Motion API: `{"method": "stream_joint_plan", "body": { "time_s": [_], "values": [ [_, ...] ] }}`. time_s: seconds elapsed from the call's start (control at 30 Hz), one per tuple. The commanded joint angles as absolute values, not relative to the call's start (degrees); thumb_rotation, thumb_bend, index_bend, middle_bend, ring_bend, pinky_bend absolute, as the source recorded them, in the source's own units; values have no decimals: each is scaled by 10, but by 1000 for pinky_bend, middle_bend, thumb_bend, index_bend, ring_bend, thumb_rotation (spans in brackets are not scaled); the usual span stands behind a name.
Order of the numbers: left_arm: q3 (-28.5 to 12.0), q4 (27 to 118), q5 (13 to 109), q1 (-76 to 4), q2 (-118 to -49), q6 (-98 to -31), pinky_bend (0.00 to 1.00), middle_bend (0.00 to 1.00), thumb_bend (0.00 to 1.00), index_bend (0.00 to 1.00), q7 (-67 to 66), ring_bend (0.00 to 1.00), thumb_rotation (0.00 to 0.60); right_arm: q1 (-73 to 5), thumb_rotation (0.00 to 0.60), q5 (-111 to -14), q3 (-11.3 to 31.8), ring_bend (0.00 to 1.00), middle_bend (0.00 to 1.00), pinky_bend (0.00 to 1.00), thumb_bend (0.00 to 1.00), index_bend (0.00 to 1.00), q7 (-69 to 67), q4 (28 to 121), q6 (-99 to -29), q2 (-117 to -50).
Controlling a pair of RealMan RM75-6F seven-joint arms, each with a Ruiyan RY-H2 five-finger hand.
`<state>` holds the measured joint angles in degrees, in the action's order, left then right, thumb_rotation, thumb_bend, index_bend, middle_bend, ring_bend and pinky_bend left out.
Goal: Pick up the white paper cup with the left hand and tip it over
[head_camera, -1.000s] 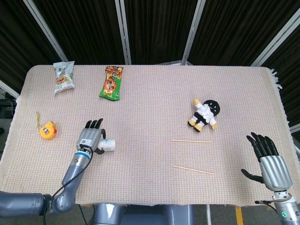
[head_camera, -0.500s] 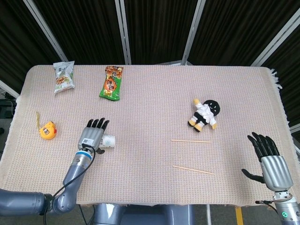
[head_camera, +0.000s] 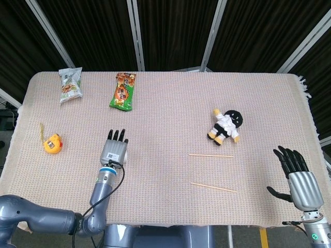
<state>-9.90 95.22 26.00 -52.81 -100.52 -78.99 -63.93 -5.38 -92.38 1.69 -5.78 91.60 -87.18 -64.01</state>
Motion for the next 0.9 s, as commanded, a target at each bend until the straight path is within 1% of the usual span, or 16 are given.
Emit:
{"method": "stream_joint_plan", "body": {
  "time_s": [0.03,0.3,0.43,0.53,0.63,0.73,0.83,0.9],
  "values": [
    [-95,937,259,-532,-1020,-797,0,0,80,347,-650,0,600,-53,600,-924,17,0,0,0,59,0,-61,916,-873,-638],
    [-93,910,265,-527,-1037,-805,0,0,79,444,-658,0,600,-53,600,-925,17,0,0,0,59,0,-59,916,-874,-639],
    [-96,909,271,-518,-1037,-795,0,0,81,462,-642,0,600,-54,600,-924,17,0,0,0,58,0,-57,918,-871,-638],
    [-99,914,293,-509,-1033,-787,0,0,80,463,-613,0,600,-53,600,-924,16,0,0,0,59,0,-57,917,-871,-639],
    [-105,928,329,-498,-1026,-779,0,0,80,463,-566,0,600,-53,600,-925,16,0,0,0,58,0,-57,917,-871,-639],
    [-102,933,392,-482,-1022,-774,0,0,80,463,-500,0,600,-54,600,-923,16,0,0,0,59,0,-56,915,-868,-640],
    [-96,919,465,-459,-1030,-768,0,0,81,463,-402,0,600,-55,600,-923,16,0,0,0,59,0,-55,915,-866,-641],
    [-96,906,496,-445,-1036,-761,0,0,80,463,-342,0,600,-55,600,-924,16,0,0,0,59,0,-54,916,-868,-641]
  ]
}}
